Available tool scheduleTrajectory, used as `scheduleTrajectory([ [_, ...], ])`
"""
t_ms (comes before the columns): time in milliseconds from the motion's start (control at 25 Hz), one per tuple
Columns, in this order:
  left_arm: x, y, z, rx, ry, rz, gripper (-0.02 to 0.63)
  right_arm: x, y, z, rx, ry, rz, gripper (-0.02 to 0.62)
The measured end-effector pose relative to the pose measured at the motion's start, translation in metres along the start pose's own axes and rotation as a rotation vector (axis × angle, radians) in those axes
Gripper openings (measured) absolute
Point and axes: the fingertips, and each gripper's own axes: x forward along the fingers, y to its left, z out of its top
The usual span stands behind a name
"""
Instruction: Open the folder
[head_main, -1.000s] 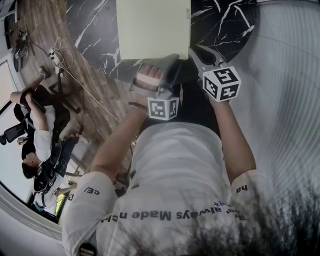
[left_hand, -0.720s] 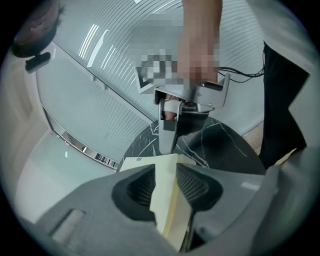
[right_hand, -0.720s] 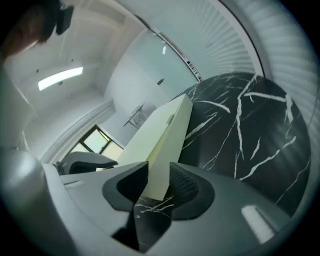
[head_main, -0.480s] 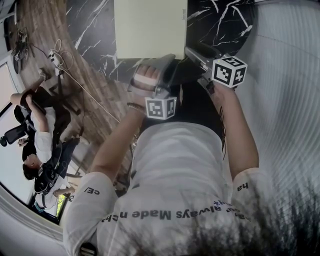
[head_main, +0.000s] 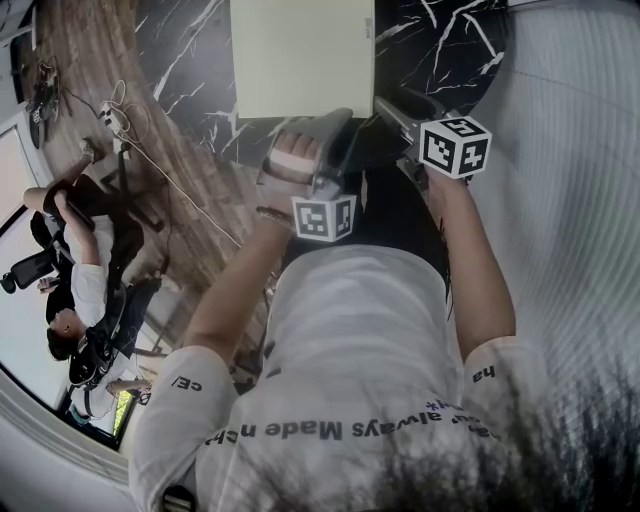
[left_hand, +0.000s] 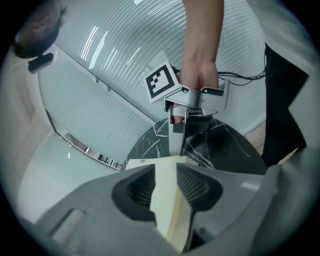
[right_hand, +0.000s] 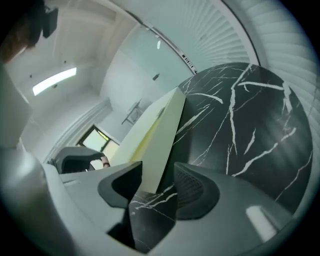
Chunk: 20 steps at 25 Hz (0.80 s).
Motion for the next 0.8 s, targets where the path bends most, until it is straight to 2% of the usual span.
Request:
scheduleTrajectory([
  [120, 0.001, 0.004, 0.002, 0.002, -0.007, 0.010, 0.121, -0.005, 0.006, 0.011, 0.142, -0.069, 0.106, 0.246],
  [200, 0.003, 0.004, 0.002, 0.004, -0.008, 0.011, 0.121, -0.004, 0.008, 0.009, 0.176, -0.062, 0.141, 0.267],
  [360, 0.005, -0.001, 0.002, 0.010, -0.005, -0.016, 0.138, 0.000, 0.009, 0.004, 0.159, -0.035, 0.126, 0.262],
  [520, 0.013, -0.023, -0.004, 0.052, 0.023, -0.109, 0.266, -0.002, 0.006, 0.008, 0.195, -0.059, 0.115, 0.241],
  [560, 0.014, -0.026, -0.006, 0.058, 0.029, -0.114, 0.272, -0.002, 0.005, 0.008, 0.203, -0.062, 0.114, 0.236],
  [800, 0.015, -0.006, -0.008, 0.020, 0.021, -0.048, 0.209, -0.001, 0.004, 0.009, 0.204, -0.057, 0.113, 0.218],
])
